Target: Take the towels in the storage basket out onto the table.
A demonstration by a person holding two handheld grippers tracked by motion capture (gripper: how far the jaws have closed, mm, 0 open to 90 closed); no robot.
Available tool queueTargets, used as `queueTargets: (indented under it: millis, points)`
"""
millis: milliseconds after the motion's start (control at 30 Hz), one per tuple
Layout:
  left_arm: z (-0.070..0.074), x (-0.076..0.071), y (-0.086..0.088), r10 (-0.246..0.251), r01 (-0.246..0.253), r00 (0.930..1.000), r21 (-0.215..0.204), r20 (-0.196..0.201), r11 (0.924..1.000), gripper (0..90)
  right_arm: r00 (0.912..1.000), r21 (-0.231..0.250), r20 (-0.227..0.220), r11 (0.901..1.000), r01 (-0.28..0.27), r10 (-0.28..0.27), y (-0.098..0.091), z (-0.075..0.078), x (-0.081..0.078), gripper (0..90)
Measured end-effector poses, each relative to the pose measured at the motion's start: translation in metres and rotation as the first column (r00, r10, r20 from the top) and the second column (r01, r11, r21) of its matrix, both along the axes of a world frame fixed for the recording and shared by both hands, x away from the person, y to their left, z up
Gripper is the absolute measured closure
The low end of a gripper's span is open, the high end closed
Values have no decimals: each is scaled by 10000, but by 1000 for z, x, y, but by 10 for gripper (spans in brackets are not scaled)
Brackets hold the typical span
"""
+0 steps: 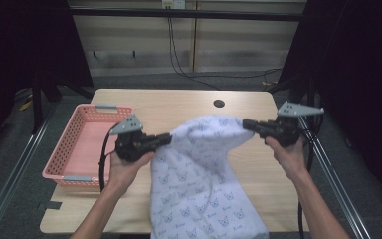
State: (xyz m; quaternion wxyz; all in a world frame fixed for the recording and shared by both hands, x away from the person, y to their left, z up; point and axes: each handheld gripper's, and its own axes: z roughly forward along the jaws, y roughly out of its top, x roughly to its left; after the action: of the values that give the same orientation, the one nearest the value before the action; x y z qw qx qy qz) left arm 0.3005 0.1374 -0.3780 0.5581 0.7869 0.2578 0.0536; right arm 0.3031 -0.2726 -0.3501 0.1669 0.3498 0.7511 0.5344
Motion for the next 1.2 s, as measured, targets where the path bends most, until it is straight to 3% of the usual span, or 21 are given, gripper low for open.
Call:
queueTargets:
  millis: [33, 67, 133, 167, 200, 300, 367, 400, 433, 500, 533, 600, 633, 700, 767, 833, 933, 967, 1100, 1133, 1200]
  points:
    - [-12, -8, -1, -81, 86, 9998, 319, -157, 9995, 869, 9989, -237, -453, 9996, -120, 109, -2, -23, -18, 881]
    - [-22, -13, 0, -205, 223, 9990, 448, -398, 9987, 869, 9989, -237, -453, 9996, -120, 109, -2, -23, -18, 881]
    - [-50, -27, -2, -561, 666, 9913, 865, -1192, 9940, 867, 9951, -632, -984, 9979, -171, 108, -5, -49, -35, 881]
    - [-60, -32, -2, -740, 894, 9860, 985, -1494, 9911, 864, 9862, -969, -1649, 9949, -294, 131, -9, -74, -48, 881]
    - [-69, -36, -2, -890, 1088, 9788, 1004, -1846, 9890, 864, 9862, -969, -1649, 9949, -294, 131, -9, -74, -48, 881]
    - [-82, -45, 0, -1461, 1688, 9582, 737, -2459, 9829, 820, 9722, -1068, -2343, 9938, -306, 47, -17, -100, -67, 880]
    - [-79, -42, 3, -1369, 1501, 9630, 400, -2320, 9879, 664, 9600, -1526, -2801, 9872, -473, 26, -22, -116, -78, 852]
    - [-77, -36, 6, -1303, 1329, 9628, -53, -2367, 9911, 664, 9600, -1526, -2801, 9872, -473, 26, -22, -116, -78, 852]
    - [-75, -30, 8, -955, 901, 9680, -338, -2322, 9954, 637, 9536, -1501, -3011, 9873, -522, 47, -23, -119, -79, 811]
    - [-74, -17, 11, -278, 263, 9764, -101, -2143, 9996, 640, 9554, -1738, -2952, 9836, -488, -47, -22, -120, -80, 693]
    - [-76, -10, 10, 210, -160, 9781, 262, -2070, 9995, 642, 9589, -1750, -2835, 9837, -418, -96, -21, -117, -80, 644]
    - [-87, 5, 8, 833, -684, 9728, 756, -2163, 9948, 629, 9671, -1685, -2532, 9855, -180, -256, -20, -111, -73, 591]
    - [-93, 12, 7, 1041, -830, 9659, 972, -2370, 9918, 588, 9731, -1785, -2283, 9839, -102, -314, -16, -105, -59, 570]
    - [-103, 20, 3, 1126, -810, 9551, 1242, -2742, 9889, 575, 9745, -1667, -2221, 9860, -67, -310, -13, -103, -51, 556]
    - [-108, 23, 0, 1366, -960, 9544, 1605, -2653, 9824, 539, 9758, -1559, -2172, 9877, -102, -242, -4, -101, -31, 549]
    - [-111, 25, -2, 1439, -1021, 9491, 1584, -2803, 9821, 509, 9747, -1553, -2226, 9878, -127, -225, 9, -104, -9, 522]
    - [-114, 27, -3, 1703, -1240, 9492, 1828, -2647, 9753, 476, 9694, -1471, -2453, 9887, -292, -79, 29, -112, 18, 499]
    - [-115, 30, -3, 1719, -1259, 9484, 1813, -2663, 9753, 465, 9628, -1535, -2701, 9875, -360, -69, 41, -118, 32, 491]
    - [-115, 45, -5, 1963, -1570, 9448, 1631, -2623, 9740, 472, 9525, -1611, -3045, 9858, -483, -31, 54, -128, 49, 483]
    - [-116, 49, -4, 2045, -1756, 9396, 1264, -2743, 9763, 479, 9487, -1592, -3162, 9861, -479, -50, 57, -130, 52, 485]
    - [-119, 55, -8, 1825, -1513, 9319, 1213, -3135, 9810, 502, 9430, -1502, -3327, 9866, -639, 104, 61, -133, 56, 544]
